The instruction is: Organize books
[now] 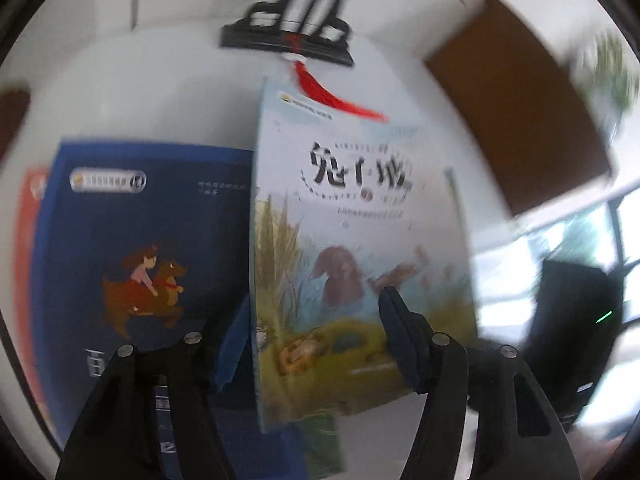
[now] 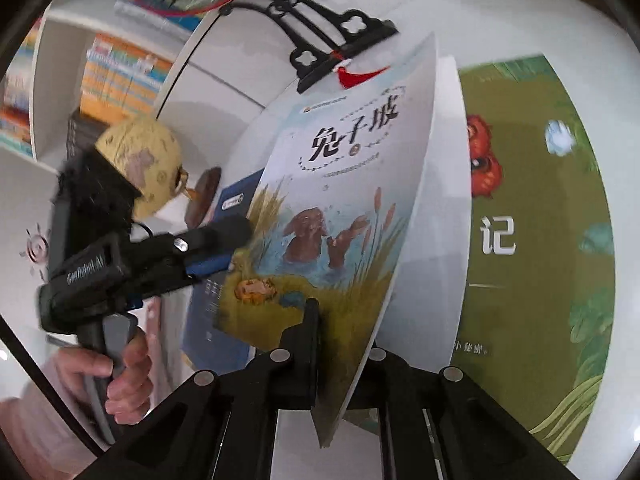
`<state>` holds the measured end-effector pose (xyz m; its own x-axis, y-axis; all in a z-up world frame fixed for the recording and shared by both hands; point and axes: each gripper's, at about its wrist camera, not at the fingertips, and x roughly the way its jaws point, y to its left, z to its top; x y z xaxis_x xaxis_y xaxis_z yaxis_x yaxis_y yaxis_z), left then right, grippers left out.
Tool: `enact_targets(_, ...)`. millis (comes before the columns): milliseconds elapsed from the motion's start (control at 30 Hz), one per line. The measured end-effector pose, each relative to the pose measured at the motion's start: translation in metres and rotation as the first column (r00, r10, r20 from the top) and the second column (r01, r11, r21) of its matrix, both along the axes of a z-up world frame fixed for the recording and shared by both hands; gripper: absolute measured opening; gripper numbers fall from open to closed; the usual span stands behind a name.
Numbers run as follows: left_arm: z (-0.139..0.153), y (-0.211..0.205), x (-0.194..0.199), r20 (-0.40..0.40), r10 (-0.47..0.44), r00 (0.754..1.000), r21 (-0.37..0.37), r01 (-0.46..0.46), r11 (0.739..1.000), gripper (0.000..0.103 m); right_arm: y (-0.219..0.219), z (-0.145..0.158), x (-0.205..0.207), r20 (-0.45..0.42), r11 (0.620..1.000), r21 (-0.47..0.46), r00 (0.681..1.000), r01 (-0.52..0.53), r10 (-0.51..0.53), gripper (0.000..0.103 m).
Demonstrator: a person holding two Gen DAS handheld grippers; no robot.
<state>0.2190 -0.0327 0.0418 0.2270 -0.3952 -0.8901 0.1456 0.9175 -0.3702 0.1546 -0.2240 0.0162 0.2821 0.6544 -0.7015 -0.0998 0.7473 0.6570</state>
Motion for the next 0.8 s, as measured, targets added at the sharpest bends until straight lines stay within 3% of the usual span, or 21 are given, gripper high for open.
enact_targets(67, 0.008, -0.013, -0.009, 0.049, -0.067, 0.997, 0.077, 0.064, 0.995, 0.055, -0.001, 0.002, -0.004, 0.023, 1.000, -0.017, 1.000, -0.009, 0.009, 0.007)
enact_targets(333, 0.033, -0.038, -0.035, 0.166, -0.129, 0.978, 0.088, 0.116, 0.989, 0.048, 0.000, 0.032, -0.020, 0.177, 0.991, -0.107, 0.980, -0.076, 0.094, 0.008)
enact_targets(467, 0.032, -0.032, -0.038, 0.122, -0.116, 0.986, 0.040, 0.112, 0.993, 0.046, 0.001, 0.039, -0.029, 0.214, 0.981, -0.161, 0.966, -0.111, 0.144, 0.008)
enact_targets(600, 0.021, -0.011, -0.040, 0.025, -0.052, 0.998, -0.141, 0.055, 0.988, 0.044, -0.010, 0.043, -0.039, 0.228, 0.976, -0.145, 0.955, -0.162, 0.192, 0.008)
enact_targets(667, 0.014, -0.013, -0.039, 0.006, -0.056, 0.998, -0.115, 0.057, 0.992, 0.044, -0.014, 0.044, -0.043, 0.227, 0.970, -0.155, 0.950, -0.185, 0.217, 0.008)
enact_targets(733, 0.005, -0.026, -0.036, 0.002, -0.097, 0.995, -0.032, 0.097, 0.995, 0.043, -0.018, 0.040, -0.046, 0.212, 0.964, -0.172, 0.948, -0.201, 0.236, 0.008)
enact_targets(800, 0.000, -0.041, -0.037, 0.026, -0.135, 0.991, 0.081, 0.132, 0.988, 0.034, -0.017, 0.034, -0.046, 0.202, 0.955, -0.207, 0.946, -0.213, 0.254, 0.008)
